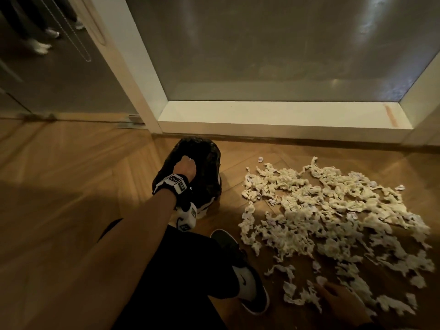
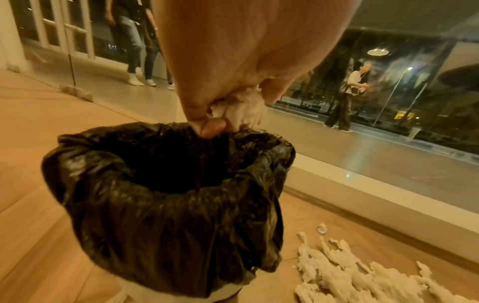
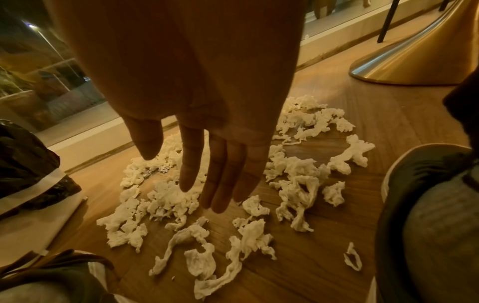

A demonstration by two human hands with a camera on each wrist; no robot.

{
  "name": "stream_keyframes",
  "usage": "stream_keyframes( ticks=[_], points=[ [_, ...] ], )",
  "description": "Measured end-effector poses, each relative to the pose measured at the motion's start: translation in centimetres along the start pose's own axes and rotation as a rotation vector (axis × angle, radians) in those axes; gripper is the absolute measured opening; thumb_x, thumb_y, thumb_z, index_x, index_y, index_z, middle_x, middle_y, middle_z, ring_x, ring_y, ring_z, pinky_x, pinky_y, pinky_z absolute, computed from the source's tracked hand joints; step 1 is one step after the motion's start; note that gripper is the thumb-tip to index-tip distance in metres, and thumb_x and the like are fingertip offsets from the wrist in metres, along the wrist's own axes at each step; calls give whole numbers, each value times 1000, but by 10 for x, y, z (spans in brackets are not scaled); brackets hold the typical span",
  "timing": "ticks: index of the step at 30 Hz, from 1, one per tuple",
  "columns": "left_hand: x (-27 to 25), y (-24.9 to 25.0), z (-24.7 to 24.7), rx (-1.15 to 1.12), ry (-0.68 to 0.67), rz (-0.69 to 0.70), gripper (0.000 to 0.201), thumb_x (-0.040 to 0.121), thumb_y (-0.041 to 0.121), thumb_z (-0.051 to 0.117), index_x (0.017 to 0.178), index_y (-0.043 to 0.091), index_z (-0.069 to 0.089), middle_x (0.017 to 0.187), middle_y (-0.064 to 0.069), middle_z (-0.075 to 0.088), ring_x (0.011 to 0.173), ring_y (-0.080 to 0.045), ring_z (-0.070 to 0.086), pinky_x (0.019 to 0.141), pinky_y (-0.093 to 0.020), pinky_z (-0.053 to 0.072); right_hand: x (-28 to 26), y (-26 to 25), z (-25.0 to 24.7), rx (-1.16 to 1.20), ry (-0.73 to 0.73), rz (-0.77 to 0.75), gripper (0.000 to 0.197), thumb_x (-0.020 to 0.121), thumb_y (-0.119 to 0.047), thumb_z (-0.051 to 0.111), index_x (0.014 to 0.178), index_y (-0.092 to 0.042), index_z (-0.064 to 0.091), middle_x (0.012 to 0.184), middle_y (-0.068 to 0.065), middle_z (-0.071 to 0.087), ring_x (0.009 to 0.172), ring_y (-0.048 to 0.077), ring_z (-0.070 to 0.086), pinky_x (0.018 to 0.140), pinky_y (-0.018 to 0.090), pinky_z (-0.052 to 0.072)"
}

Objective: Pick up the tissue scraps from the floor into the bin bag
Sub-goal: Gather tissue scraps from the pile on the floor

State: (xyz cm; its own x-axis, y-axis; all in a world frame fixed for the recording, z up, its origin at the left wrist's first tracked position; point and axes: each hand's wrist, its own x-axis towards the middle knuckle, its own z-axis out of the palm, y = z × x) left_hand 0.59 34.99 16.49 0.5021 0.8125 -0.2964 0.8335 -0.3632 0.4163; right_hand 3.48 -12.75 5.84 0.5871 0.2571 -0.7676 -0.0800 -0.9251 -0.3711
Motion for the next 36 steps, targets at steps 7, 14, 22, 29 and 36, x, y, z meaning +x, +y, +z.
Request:
stream_keyframes(
  ticks=[7, 14, 22, 29, 36],
  points=[
    [1, -17, 12, -141, -96, -161, 67, 95, 54, 35, 151, 25, 14, 156, -13, 11, 133, -46, 30, 107, -56, 32, -13, -4, -4, 59, -34, 27, 36, 96, -42, 47, 96, -12, 67, 94, 7, 63, 83, 12, 57, 61, 19, 37],
    [-60, 38, 25, -422, -94, 192, 30, 99, 27, 45, 125, 15, 55, 122, -4, 59, 108, -23, 58, 94, -37, 47, 23, 20, 17, 123, -41, 64, 35, 87, -62, 49, 69, -33, 41, 74, -10, 42, 74, 13, 48, 80, 33, 46],
    [-162, 79, 142, -347, -681, 269, 15, 97, 10, 49, 91, 9, 63, 75, -5, 68, 56, -14, 61, 48, -20, 46, 12, 29, 16, 192, -108, 71, 34, 93, -38, 54, 111, -10, 62, 110, 9, 63, 90, 21, 61, 70, 30, 49],
    [-179, 70, 251, 276, -594, 521, 59, 92, 25, 57, 145, 28, 32, 153, -3, 24, 134, -26, 37, 101, -39, 44, -7, 27, 9, 272, -152, 141, 9, 97, -25, 50, 101, -18, 52, 129, 12, 50, 117, 29, 52, 94, 35, 48],
    [-160, 85, 304, 731, -687, 739, 87, 86, 15, 64, 150, 37, 9, 159, -3, -7, 144, -39, 9, 106, -54, 37, 9, 23, 14, 398, -134, 65, 11, 90, -27, 58, 84, -18, 63, 93, 9, 68, 86, 23, 65, 81, 37, 55]
  ],
)
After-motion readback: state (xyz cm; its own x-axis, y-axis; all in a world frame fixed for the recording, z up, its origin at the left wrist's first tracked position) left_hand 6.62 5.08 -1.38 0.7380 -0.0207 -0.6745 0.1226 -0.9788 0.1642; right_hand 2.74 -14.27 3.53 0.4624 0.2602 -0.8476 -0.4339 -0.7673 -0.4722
